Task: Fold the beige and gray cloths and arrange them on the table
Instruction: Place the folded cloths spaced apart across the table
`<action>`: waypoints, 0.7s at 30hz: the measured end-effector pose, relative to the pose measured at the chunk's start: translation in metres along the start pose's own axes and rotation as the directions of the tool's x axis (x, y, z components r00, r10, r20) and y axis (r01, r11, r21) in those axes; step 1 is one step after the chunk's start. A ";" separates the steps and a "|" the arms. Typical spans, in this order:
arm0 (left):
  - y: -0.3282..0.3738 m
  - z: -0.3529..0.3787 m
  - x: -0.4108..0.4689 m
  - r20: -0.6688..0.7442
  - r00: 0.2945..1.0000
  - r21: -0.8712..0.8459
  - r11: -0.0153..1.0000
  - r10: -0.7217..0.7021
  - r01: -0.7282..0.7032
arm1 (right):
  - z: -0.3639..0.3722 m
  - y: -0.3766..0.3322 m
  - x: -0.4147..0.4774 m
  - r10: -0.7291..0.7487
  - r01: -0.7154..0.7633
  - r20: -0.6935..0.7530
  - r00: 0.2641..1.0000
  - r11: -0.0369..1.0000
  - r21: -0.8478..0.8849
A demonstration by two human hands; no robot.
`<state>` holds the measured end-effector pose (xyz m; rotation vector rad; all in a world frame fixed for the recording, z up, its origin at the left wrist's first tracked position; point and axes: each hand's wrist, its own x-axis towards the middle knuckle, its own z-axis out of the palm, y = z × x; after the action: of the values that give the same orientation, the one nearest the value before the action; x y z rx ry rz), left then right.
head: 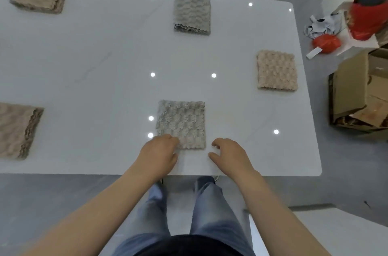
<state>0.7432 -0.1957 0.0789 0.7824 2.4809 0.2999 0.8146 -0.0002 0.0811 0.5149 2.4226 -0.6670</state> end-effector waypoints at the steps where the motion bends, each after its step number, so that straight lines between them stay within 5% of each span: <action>1: -0.009 -0.003 -0.001 -0.007 1.000 -0.004 1.000 0.009 -0.009 | 0.004 -0.005 0.000 0.015 -0.015 -0.005 1.000 1.000 0.014; 9: -0.052 -0.011 0.008 -0.123 0.991 -0.073 0.996 -0.051 0.042 | 0.008 -0.028 0.012 0.071 -0.069 -0.049 0.996 0.996 0.055; 21: -0.051 -0.004 0.022 -0.017 0.995 -0.259 0.962 -0.093 0.086 | 0.013 -0.036 0.046 0.180 -0.162 -0.093 0.979 0.972 0.169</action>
<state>0.7015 -0.2242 0.0551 0.5598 2.4305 0.5914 0.7672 -0.0264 0.0558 0.8362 2.4003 -0.7813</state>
